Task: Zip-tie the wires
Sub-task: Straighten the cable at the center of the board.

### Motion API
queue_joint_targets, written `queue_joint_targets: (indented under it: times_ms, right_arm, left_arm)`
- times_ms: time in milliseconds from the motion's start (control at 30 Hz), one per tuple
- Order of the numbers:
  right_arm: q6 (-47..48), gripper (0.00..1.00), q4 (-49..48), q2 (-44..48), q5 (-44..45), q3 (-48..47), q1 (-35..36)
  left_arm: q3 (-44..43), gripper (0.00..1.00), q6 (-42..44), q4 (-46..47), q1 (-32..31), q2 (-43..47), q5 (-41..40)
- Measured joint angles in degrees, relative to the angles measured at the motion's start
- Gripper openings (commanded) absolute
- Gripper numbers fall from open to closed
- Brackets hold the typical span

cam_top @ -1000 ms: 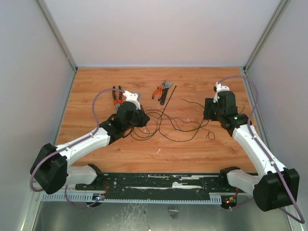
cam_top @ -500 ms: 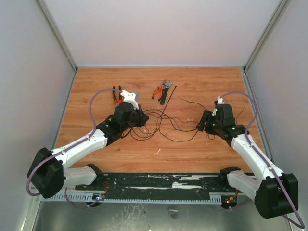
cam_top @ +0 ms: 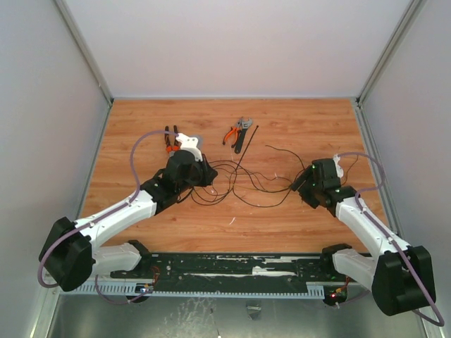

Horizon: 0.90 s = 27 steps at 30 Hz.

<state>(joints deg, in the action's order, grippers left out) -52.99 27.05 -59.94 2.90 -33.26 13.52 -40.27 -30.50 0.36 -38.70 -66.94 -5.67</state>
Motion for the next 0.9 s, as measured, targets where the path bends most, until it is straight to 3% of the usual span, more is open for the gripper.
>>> queue_joint_targets:
  times_ms: [300,900]
  right_arm:
    - [-8.79,0.63,-4.92,-1.44,1.86,2.36,0.0]
    - [-10.32,0.53,-10.84,-8.2,6.34,3.04,-0.94]
  left_arm:
    - [0.55,0.0,0.02,-0.07,0.02,1.68,-0.07]
    - [2.8,0.0,-0.24,-0.83,0.37,4.74,-0.72]
